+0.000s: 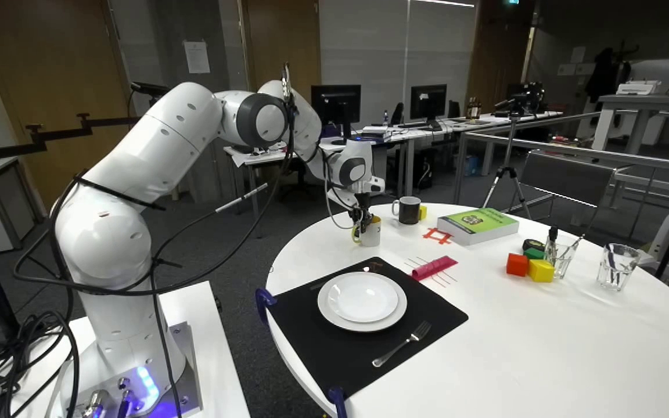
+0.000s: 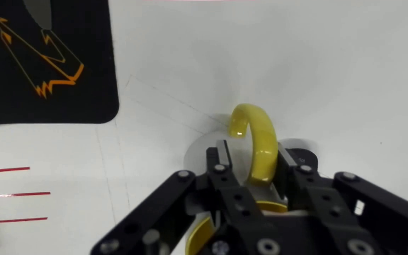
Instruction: Move the mug forward
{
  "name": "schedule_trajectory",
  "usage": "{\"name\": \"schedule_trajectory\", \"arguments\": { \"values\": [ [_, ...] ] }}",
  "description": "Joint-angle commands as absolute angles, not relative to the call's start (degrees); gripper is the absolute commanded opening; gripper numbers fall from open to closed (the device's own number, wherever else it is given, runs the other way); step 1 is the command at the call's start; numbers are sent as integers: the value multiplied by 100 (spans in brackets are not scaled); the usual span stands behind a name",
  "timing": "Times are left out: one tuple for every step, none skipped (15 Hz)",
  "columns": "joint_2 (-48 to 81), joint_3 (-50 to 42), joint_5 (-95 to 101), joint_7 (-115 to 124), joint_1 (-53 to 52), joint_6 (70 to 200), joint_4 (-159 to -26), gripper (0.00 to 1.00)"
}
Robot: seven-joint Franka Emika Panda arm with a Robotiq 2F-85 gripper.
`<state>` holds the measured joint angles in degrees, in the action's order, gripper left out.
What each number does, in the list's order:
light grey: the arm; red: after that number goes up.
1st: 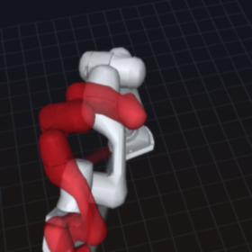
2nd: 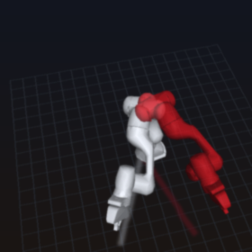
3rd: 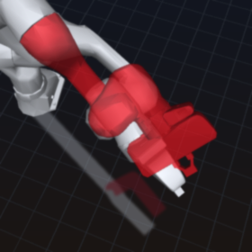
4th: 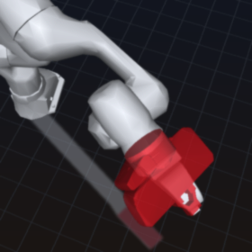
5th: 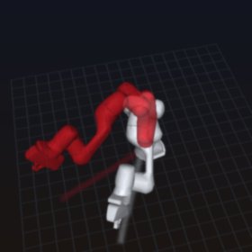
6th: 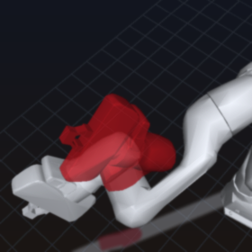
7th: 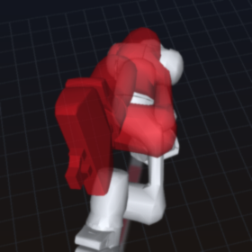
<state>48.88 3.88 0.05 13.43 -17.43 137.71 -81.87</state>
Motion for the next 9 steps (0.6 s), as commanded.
{"name": "schedule_trajectory", "arguments": {
  "values": [
    [5001,270,115,1527,-1853,13776,-7949,5],
    [4996,266,119,1533,-1859,13769,-7949,1],
    [4996,266,120,1533,-1862,13755,-7946,1],
    [4986,262,123,1541,-1867,13754,-7956,5],
    [4975,261,125,1542,-1871,13751,-7967,5],
    [4951,263,119,1550,-1874,13748,-7991,5],
    [4912,272,105,1559,-1875,13762,-8038,5],
    [4867,284,88,1572,-1882,13765,-8087,5],
    [4824,292,78,1593,-1895,13746,-8130,5]
  ]
}}
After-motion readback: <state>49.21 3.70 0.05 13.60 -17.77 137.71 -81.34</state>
